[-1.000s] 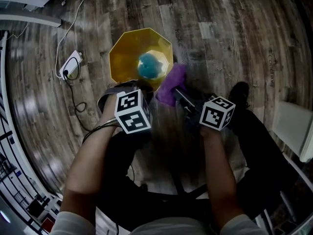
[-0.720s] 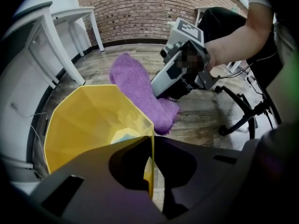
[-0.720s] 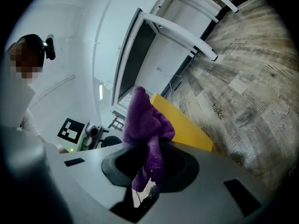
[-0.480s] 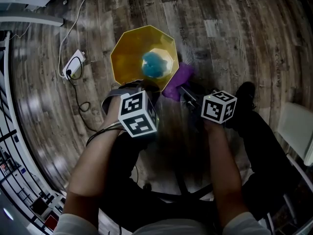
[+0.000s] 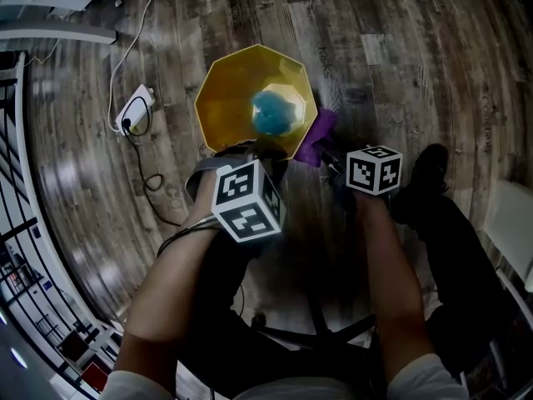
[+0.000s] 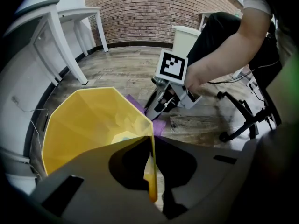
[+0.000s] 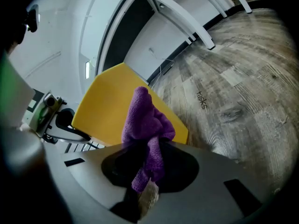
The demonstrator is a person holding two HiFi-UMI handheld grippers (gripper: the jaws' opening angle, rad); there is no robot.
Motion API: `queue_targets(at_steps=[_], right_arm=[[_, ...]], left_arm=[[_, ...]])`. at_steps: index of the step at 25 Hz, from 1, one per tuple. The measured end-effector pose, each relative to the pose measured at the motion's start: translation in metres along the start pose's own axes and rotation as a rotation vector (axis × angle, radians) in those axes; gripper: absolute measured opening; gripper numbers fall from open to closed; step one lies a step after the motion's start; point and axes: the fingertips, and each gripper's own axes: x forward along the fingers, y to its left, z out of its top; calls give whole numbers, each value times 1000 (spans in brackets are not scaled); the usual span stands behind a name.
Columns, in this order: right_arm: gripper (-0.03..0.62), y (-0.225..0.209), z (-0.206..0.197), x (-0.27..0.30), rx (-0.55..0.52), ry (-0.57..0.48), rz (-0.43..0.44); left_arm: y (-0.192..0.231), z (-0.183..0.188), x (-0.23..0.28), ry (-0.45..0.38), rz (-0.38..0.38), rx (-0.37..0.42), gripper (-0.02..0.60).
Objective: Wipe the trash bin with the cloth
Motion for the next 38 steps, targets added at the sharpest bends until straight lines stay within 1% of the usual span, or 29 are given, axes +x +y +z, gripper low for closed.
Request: queue_targets(at_steps=[3, 9, 15, 20, 24, 33, 37, 38], right_arm=[[89, -18, -9, 15, 17, 21, -56], [89, -54, -30, 45, 20, 88, -172], [89, -78, -46, 68, 42, 151, -268], [89, -89, -50, 85, 38, 194, -309], [89, -95, -52, 97, 45, 214, -331], [89, -96, -49, 108, 44, 229, -345], [89, -95, -46, 99, 59, 199, -348], [89, -95, -45, 94, 60, 190, -350]], left_arm=[[4, 2, 1, -12, 9, -36, 17], [11, 5, 0, -36, 34, -81, 17], [22, 5, 2, -49, 80, -114, 17], [39, 5, 2, -61, 138, -136, 17], [54, 8, 3, -73, 175, -178, 17], [61, 11, 6, -87, 155, -222, 18], [61, 11, 3, -117, 156, -244, 23], [62, 10, 1, -126, 161, -254, 37]])
